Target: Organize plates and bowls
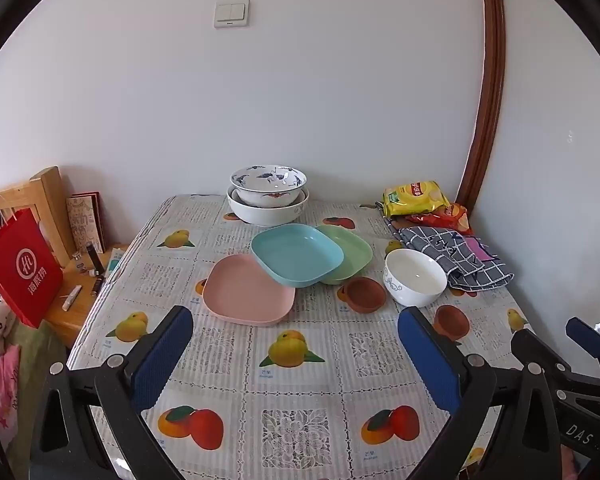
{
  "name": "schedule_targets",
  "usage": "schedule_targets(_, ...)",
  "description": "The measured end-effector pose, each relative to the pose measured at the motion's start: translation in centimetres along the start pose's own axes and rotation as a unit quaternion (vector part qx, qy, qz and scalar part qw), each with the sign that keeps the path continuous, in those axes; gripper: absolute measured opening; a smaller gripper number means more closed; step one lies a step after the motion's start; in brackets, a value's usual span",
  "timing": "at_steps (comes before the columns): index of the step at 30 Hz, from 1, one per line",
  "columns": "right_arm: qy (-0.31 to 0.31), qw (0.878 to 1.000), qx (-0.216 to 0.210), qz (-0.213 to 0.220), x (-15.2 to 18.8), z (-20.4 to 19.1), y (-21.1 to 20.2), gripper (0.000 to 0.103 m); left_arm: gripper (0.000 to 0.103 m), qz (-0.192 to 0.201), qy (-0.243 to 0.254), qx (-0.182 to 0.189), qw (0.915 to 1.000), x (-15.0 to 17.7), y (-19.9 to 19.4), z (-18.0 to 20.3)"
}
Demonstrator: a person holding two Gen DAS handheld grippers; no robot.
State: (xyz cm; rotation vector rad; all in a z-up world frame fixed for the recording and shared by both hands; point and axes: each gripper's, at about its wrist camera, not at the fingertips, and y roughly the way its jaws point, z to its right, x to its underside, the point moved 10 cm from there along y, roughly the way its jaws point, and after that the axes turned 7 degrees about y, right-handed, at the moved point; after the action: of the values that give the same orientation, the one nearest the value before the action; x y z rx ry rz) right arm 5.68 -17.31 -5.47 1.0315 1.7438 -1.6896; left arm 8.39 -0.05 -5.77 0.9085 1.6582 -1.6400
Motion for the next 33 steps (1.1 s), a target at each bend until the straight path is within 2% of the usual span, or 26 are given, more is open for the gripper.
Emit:
schedule_targets(8, -0.002, 1.000, 0.002, 0.004, 0.0, 0.1, -0.2, 0.103, 0.103, 0.000, -0.016, 0.004, 0.9999, -0.1, 0.4, -0.4)
schedule_targets(9, 0.000, 1.000, 0.001, 0.005, -0.1, 0.2, -0.5, 0.103, 0.103, 0.010, 0.000, 0.008, 0.9999, -0.1, -0.5, 0.0)
schedule_targets(12, 0.002, 1.000, 0.000, 0.001, -0.3, 0.5, -0.1, 0.103, 0.103, 0.011, 0.002, 0.008, 0.9999, 0.2, -1.0, -0.2)
schedule_targets(18, 0.008, 1.000, 0.004, 0.002, -0.2, 0.6, -0.3, 0.103, 0.103, -0.003, 0.006, 0.006, 1.0000, -0.2, -0.2, 0.4)
schedule_targets(33, 0.011, 1.000, 0.004, 0.000, 0.0, 0.8, -0.2, 0.103, 0.103, -0.005, 0.006, 0.004, 1.0000, 0.4, 0.2, 0.4)
